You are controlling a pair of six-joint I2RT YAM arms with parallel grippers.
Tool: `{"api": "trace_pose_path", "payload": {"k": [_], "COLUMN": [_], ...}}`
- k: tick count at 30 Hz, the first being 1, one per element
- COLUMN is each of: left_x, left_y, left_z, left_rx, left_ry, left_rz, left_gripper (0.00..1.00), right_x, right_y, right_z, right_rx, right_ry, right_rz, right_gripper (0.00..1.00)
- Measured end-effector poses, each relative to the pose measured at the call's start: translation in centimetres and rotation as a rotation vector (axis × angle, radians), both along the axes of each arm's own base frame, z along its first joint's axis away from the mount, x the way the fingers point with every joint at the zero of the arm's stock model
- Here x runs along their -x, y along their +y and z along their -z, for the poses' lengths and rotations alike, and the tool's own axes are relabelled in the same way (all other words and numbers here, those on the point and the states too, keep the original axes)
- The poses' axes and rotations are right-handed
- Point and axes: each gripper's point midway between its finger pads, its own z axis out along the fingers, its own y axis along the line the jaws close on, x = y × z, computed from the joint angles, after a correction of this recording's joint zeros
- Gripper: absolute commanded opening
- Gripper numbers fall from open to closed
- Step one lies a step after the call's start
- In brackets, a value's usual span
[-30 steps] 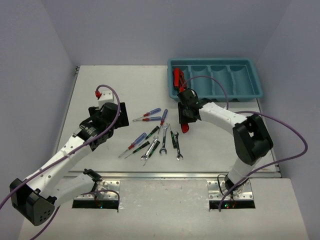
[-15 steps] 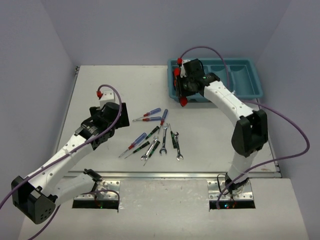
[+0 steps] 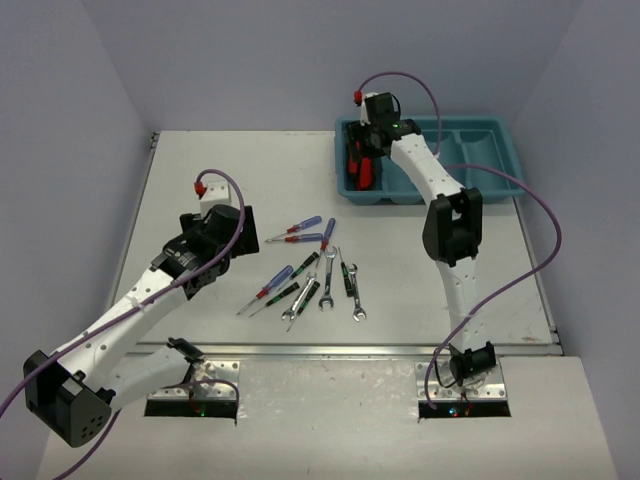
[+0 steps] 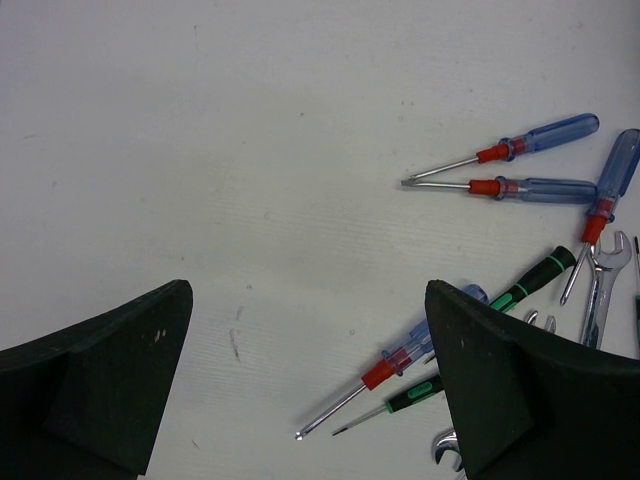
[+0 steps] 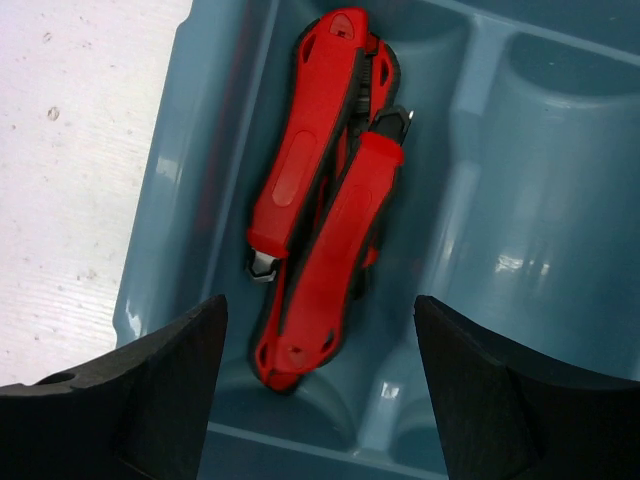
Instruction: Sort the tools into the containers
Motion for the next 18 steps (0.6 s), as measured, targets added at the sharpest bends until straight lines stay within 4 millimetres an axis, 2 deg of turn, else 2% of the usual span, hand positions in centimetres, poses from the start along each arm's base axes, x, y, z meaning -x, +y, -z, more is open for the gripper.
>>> {"api": "trace_pose_path", "payload": {"k": [2, 4, 5, 9, 11, 12, 14, 17, 18], "left_x": [0.0, 0.0, -0.1, -0.1, 0.0, 0.0, 0.0, 0.0, 0.0], "left_y": [0.0, 0.0, 0.0, 0.0, 0.0, 0.0, 0.0, -0.1, -0.2], "left_z": [0.1, 0.2, 0.3, 0.4, 0.4, 0.4, 0.3, 0.3, 0.3], "left_rx": [-0.002, -0.005, -0.006, -0.009, -0.009, -0.008, -0.007, -0.003, -0.002], "left_ry": [0.003, 0.007, 0.009, 0.013, 0.013, 0.013, 0.012, 0.012, 0.013], "left_rz": [0.000, -0.001, 0.000, -0.001, -0.002, -0.001, 0.000, 0.004, 0.005], "left_gripper": [1.00, 1.00, 1.00, 1.00, 1.00, 1.00, 1.00, 1.00, 1.00], "right_x": [0.1, 0.7, 1.9, 8.5, 11.9, 14.1, 18.8, 23.6, 24.8], "right_y": [-0.1, -0.1, -0.4, -0.2, 1.4, 2.1, 3.4, 5.5, 5.9], "right_z": [-0.7, -2.0, -2.6, -6.6, -8.4, -8.5, -7.2, -3.5, -2.0], "right_rx": [0.005, -0.001, 0.001, -0.010, -0.045, -0.061, -0.069, -0.059, -0.050], "right_ry": [-0.008, -0.024, -0.015, -0.010, -0.039, -0.038, 0.015, 0.111, 0.144], "right_rz": [0.004, 0.012, 0.020, 0.027, 0.004, -0.011, -0.050, -0.106, -0.114], "right_gripper": [0.99, 0.99, 0.99, 0.98, 0.94, 0.93, 0.88, 0.79, 0.72]}}
